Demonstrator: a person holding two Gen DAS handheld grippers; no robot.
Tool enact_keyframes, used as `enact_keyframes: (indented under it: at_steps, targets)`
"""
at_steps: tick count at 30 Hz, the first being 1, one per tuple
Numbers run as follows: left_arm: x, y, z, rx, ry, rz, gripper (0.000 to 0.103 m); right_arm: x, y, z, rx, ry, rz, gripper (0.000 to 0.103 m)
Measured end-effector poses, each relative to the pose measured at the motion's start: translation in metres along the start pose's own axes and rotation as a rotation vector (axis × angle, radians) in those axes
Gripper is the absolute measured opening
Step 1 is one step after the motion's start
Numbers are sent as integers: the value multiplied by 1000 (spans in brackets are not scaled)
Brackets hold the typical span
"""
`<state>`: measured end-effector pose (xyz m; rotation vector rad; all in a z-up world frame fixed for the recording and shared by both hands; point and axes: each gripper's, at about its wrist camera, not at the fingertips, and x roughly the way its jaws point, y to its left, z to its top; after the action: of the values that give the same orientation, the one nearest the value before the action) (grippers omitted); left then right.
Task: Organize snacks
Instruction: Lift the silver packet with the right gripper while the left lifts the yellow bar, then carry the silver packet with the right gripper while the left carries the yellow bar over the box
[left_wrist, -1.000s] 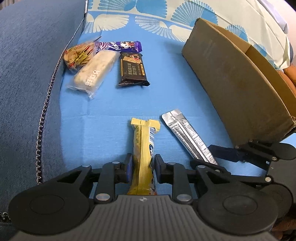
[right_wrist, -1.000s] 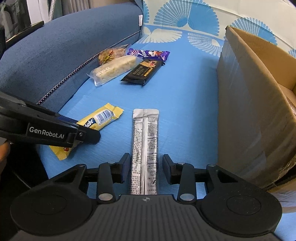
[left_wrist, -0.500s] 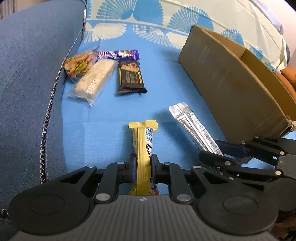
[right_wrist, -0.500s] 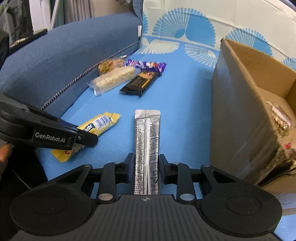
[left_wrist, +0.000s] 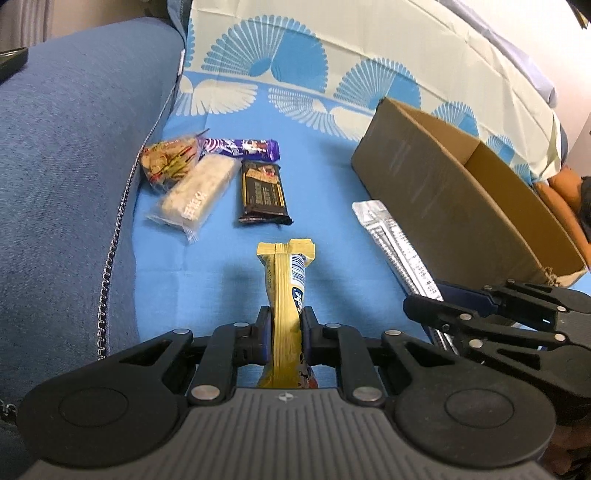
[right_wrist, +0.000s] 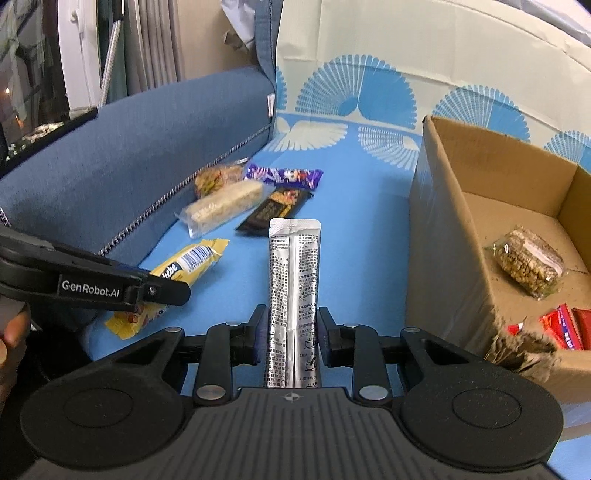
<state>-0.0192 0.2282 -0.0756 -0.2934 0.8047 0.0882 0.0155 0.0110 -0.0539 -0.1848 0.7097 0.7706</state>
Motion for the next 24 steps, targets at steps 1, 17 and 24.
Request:
enact_keyframes:
  at_steps: [1, 17, 24]
  targets:
    - [0, 1, 0, -6, -3, -4, 17, -2, 0, 1, 1, -9, 3, 29]
    - [7, 3, 2, -10, 17, 5, 17, -35, -3, 20, -1, -115, 40, 29]
    - [3, 4, 2, -15, -8, 17, 17, -45, -4, 19, -21, -135, 38, 29]
